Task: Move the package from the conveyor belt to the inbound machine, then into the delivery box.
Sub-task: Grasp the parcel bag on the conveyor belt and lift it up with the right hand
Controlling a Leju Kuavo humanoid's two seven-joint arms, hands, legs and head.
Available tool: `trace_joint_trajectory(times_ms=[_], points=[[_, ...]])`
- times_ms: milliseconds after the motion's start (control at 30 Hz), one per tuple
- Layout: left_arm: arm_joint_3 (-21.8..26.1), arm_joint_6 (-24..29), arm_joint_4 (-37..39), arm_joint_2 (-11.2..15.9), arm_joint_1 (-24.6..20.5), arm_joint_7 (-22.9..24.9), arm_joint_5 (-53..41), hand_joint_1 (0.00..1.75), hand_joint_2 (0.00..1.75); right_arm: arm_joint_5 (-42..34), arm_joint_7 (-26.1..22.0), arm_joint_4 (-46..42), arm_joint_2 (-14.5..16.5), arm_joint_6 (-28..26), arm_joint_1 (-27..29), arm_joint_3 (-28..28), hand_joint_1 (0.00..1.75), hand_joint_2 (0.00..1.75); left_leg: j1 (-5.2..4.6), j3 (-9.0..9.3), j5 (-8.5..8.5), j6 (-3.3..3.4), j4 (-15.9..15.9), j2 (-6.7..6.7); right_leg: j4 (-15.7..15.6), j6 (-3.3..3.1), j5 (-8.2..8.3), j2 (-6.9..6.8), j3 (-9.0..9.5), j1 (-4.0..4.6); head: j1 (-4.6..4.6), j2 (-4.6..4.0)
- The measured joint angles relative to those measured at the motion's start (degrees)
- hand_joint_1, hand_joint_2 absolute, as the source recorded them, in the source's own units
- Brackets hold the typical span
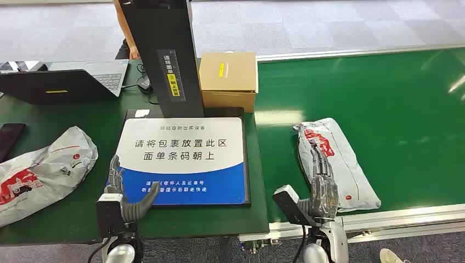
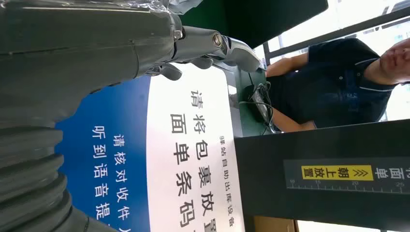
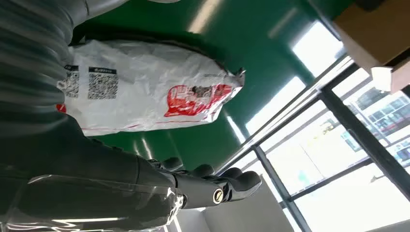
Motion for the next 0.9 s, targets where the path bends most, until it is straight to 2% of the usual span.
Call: trace_joint_trajectory(times_ms=[300, 500, 900], points=[[0.24, -0.6, -0.49, -0.03, 0.3, 0.52, -0.11, 0.0, 1.75, 4.21, 5.46, 0.12, -0.24, 1.44, -0.32, -4.38, 0.0, 1.75, 0.0, 0.01, 0.0, 0.0, 0.0, 0.0, 0.0, 0.0, 0.0, 0.0, 0.0, 0.0, -0.01, 0.0], [0.24, -0.97, -0.49, -0.04, 0.39, 0.52, -0.28, 0.0, 1.75, 5.16, 7.28, 1.0, -0.64, 2.67, -0.61, -6.45, 0.0, 1.75, 0.0, 0.0, 0.0, 0.0, 0.0, 0.0, 0.0, 0.0, 0.0, 0.0, 0.0, 0.0, 0.0, 0.0], [-0.4, -3.04, -0.47, -0.34, 0.01, 1.25, -1.18, 0.0, 1.75, 7.87, 10.23, 8.41, -1.8, 8.28, -6.36, -9.45, 0.0, 1.75, 0.0, 0.01, 0.01, 0.01, 0.01, 0.0, 0.0, 0.02, 0.02, 0.0, 0.01, 0.0, -0.01, 0.0]])
